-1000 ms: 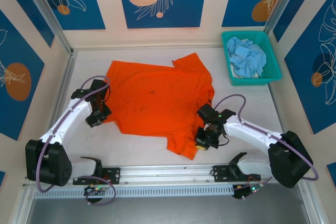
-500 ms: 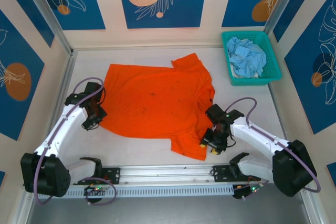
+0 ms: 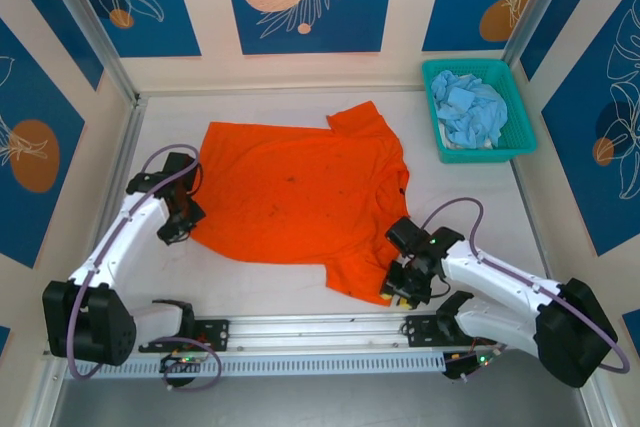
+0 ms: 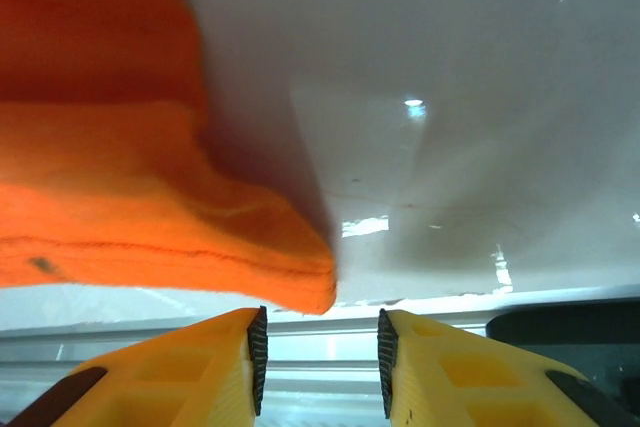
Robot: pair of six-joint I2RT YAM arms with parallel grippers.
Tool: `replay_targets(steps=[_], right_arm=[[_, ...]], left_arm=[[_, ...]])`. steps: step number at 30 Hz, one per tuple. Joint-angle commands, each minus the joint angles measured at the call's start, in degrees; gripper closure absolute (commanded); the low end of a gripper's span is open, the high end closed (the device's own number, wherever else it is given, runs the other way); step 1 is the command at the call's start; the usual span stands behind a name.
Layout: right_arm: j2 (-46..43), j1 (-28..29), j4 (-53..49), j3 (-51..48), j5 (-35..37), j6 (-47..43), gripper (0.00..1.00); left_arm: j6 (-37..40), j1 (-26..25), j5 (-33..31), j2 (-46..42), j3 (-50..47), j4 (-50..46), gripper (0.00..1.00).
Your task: Fold and stack the t-shirts
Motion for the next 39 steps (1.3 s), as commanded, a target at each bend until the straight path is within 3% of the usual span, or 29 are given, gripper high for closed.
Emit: replay_targets(steps=[1,5,14,24,28,34,39], right_arm=[[2.24,0.43,2.86,-0.25,-0.32,1.13,0.64],[5.25,0.52,4.94,-0.88,0.04,1.48,0.66],[8.88,0.7,6.98,-1.24,0.72,2.23,1.0],[-5.73,3.1,-6.97,3.85,-5.25,10.34,1.0],[-9.88,3.96,-10.68,6.67,-4.59,11.25,1.0],[-8.86,2.24,-11.7,13.86,-3.22,8.98,1.0],[-3.3,-1.54,-9.82,22.15,-1.86,6.48,1.0]], left_arm=[[0.02,0.58,0.93,0.95,1.79,-0.3,1.0],[0.58,0.59,0.38,1.32,2.45,-0.9,1.0],[2.13,0.55,-0.79,1.45,2.78,-1.55,1.0],[2.24,0.55,-1.71,0.48,3.83,-5.47,1.0],[1.2,0.56,-2.22,-0.2,3.41,-5.86,1.0],[2.34,0.67,-5.8,1.79,7.24,-6.29,1.0],[3.89,1.66,-3.73,6.74,12.69,-5.09,1.0]])
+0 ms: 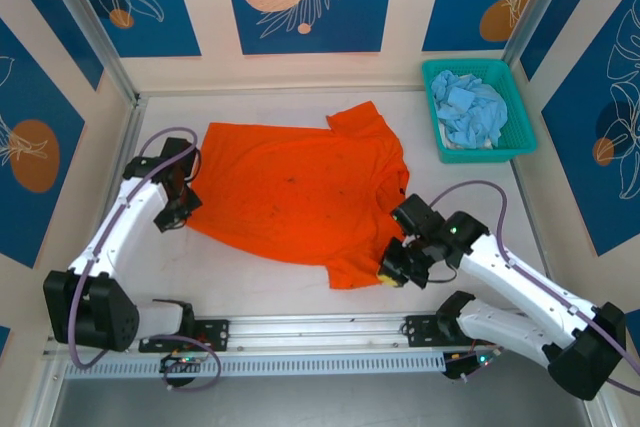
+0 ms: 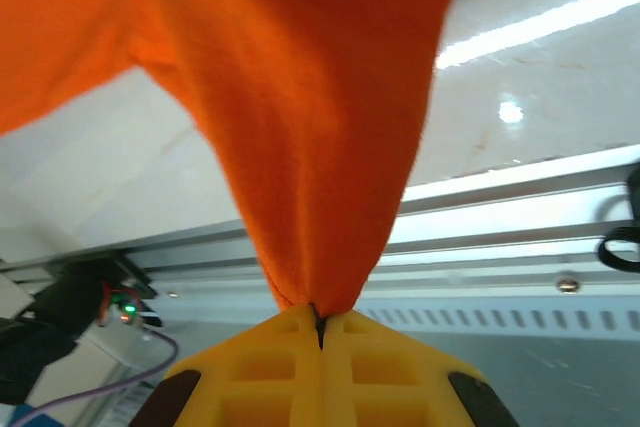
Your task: Fold and stack the t-shirts
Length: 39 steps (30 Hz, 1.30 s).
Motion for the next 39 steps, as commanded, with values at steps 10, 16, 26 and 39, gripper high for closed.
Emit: replay_targets(steps=[10,16,26,39], right_arm=[[20.81,-14.04,-0.15,22.6,4.54,-13.05,1.0],[33.78,-19.52,0.09,32.69,5.61,-20.61,1.0],[53.42,-25.73,-2.19,47.96,7.82,-25.17,1.0],[70.15,-27.03,-6.13,63.95,7.91,-27.89,1.0]], left_arm=[[6.28,4.16,7.4,16.0,14.72,2.12,1.0],[8.76,5.72,9.68,24.86,21.73,1.21,1.0],[11.23,7.6,10.88,38.11,32.57,-0.95,1.0],[11.32,11.51,10.28,43.55,34.86,-0.83,1.0]])
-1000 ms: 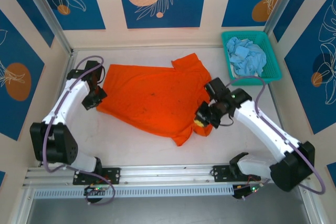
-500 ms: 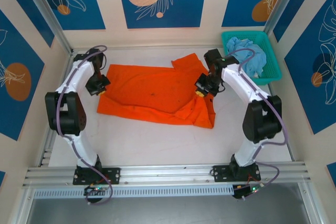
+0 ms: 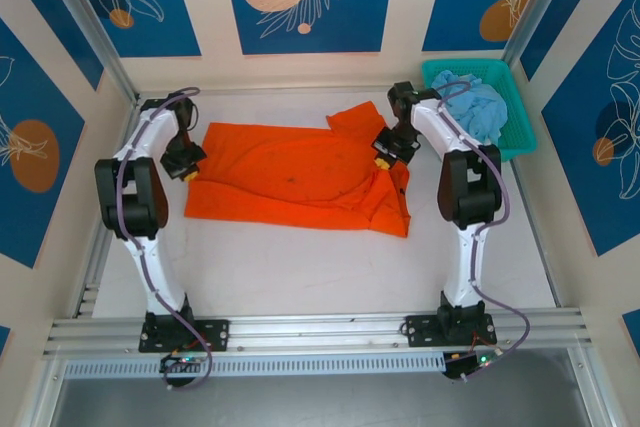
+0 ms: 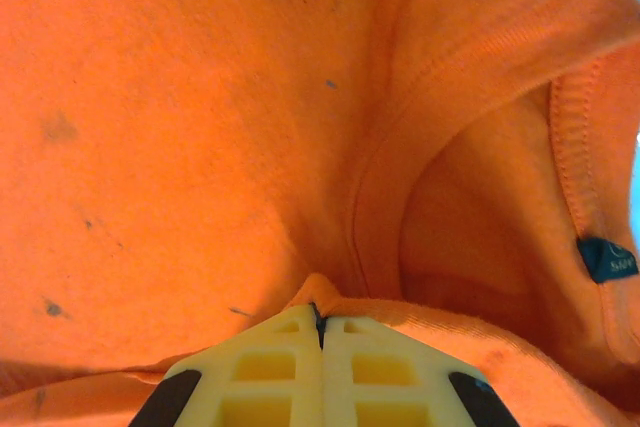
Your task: Fold and stack the t-shirts
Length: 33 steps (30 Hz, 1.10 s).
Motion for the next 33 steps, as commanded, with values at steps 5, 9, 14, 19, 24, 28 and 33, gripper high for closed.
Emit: replay_targets(steps=[5,9,14,19,24,28,33], right_arm=[[5.36,0.43,-6.51,9.77,1.59,-3.05,0.74],[1.07,-0.33,-6.73,7.95,2.87,-3.18,0.46],[-13.04,-1.42,0.3,-8.2,-1.35,-2.67,0.36],[-29.19,-1.74,7.32,-31.44,-6.35,-1.31,0.37],[-37.66,-2.04,11.18,-46.33,-9.65,0.97,0.38],[-37.86,-1.42,12.6,-51.4,-9.15,1.98,0.39],[-35.81,-0.65,14.97,-53.34,-6.07,1.86,0.4]], left_arm=[[1.94,2.24,3.48,4.4,6.69,-2.47,0.77],[2.07,2.41,2.12,2.59,8.66,-3.25,0.33],[2.12,1.99,3.05,-4.65,1.11,-0.65,0.21],[2.94,0.03,5.01,-14.65,-14.58,3.22,0.25],[4.67,0.05,11.7,-20.3,-26.84,8.29,0.29],[3.49,0.0,17.11,-19.88,-31.46,11.73,0.3],[3.39,0.31,16.43,-17.07,-32.53,14.84,0.3]])
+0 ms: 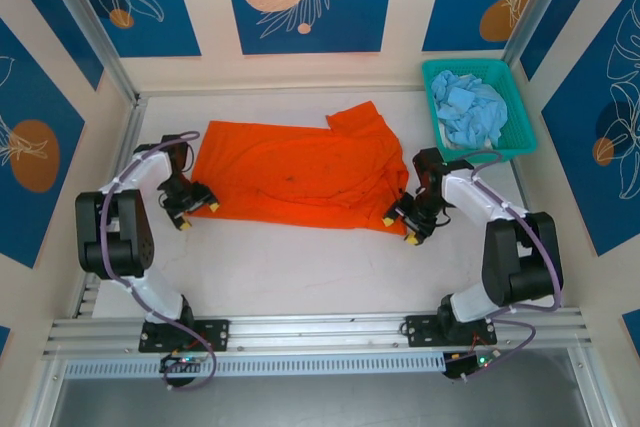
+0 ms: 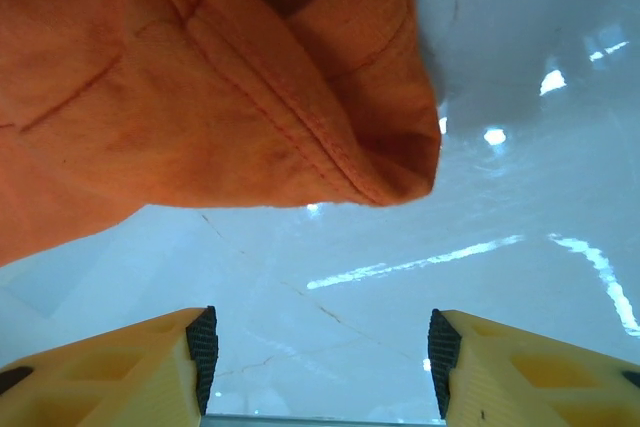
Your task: Fold and stack the t-shirts
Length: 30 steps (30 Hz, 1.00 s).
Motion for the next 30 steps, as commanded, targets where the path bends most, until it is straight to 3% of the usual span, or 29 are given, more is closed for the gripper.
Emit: replay_targets(steps=[1,9,13,15,21,27,30], right_arm=[[1.92,0.54,3.12,-0.8,1.27,0.94,0.41],[7.72,1.02,5.72,0.31,4.65,0.72,0.49],[10.43,1.14,3.58,1.1,9.24,1.54,0.65],[11.5,0.73,2.49,1.85,10.67,1.43,0.67],[14.12,-0.14,0.73,3.3,12.02,1.11,0.67],[13.01,-0.55,-0.51,1.9,11.88,1.63,0.63],[11.24,-0.85,-0.32,0.44,11.0,2.07,0.58]], left_arm=[[0.39,0.0,1.44,2.7,-0.07,3.61,0.31],[-0.29,1.0,-6.27,7.7,1.18,5.43,0.52],[0.02,1.57,-8.43,9.63,2.61,5.2,0.7],[0.46,2.22,-10.45,10.52,3.58,4.27,0.75],[0.5,6.49,-13.21,10.79,3.99,2.31,0.74],[-0.15,10.09,-11.75,9.21,3.13,2.0,0.73],[-0.45,10.19,-9.96,8.12,3.51,1.86,0.66]])
